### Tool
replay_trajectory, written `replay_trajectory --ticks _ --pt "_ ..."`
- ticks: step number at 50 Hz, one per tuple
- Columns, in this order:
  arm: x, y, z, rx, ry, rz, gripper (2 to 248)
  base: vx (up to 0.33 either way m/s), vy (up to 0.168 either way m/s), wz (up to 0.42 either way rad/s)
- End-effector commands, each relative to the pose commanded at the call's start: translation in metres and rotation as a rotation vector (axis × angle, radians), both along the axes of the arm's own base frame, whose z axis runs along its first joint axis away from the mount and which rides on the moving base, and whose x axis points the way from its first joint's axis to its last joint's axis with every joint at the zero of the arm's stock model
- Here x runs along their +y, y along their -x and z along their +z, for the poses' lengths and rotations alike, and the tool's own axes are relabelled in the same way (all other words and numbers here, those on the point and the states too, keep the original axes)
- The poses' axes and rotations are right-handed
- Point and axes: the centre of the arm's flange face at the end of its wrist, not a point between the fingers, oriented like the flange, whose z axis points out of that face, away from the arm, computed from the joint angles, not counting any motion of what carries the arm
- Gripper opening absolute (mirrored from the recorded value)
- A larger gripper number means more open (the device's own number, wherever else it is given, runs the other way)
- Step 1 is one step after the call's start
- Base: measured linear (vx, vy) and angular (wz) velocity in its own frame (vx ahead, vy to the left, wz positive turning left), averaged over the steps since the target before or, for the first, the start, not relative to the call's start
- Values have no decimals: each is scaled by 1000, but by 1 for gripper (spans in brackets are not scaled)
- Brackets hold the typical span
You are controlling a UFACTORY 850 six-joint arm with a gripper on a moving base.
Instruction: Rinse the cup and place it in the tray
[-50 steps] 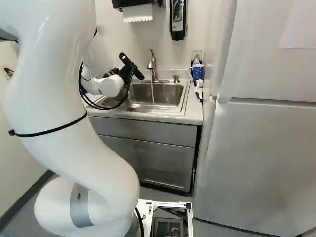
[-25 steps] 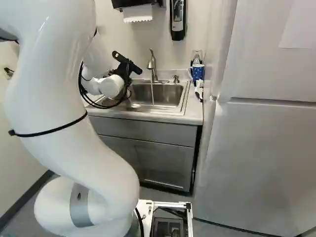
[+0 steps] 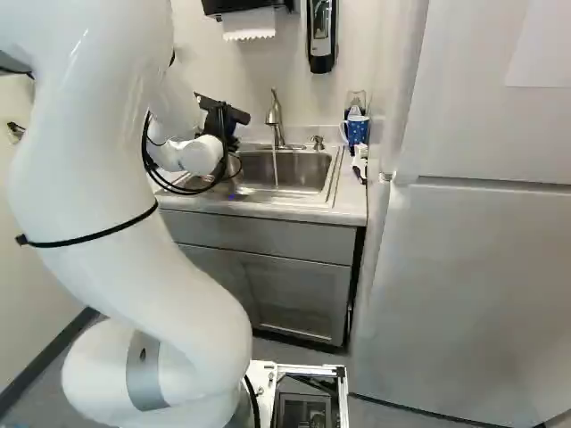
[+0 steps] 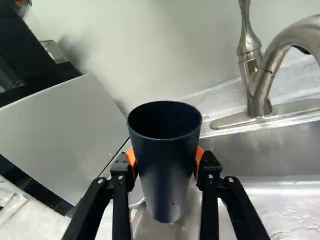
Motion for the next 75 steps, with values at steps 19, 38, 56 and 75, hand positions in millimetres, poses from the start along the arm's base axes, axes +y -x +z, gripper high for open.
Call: replay_trajectory --ticks 19,38,56,75 --pt "0 0 0 -47 191 21 125 0 0 0" --pt "0 0 0 -95 383 43 125 0 0 0" --pt "0 0 0 -98 393 44 125 0 0 0" --pt "10 -32 -2 -107 391 45 125 0 0 0"
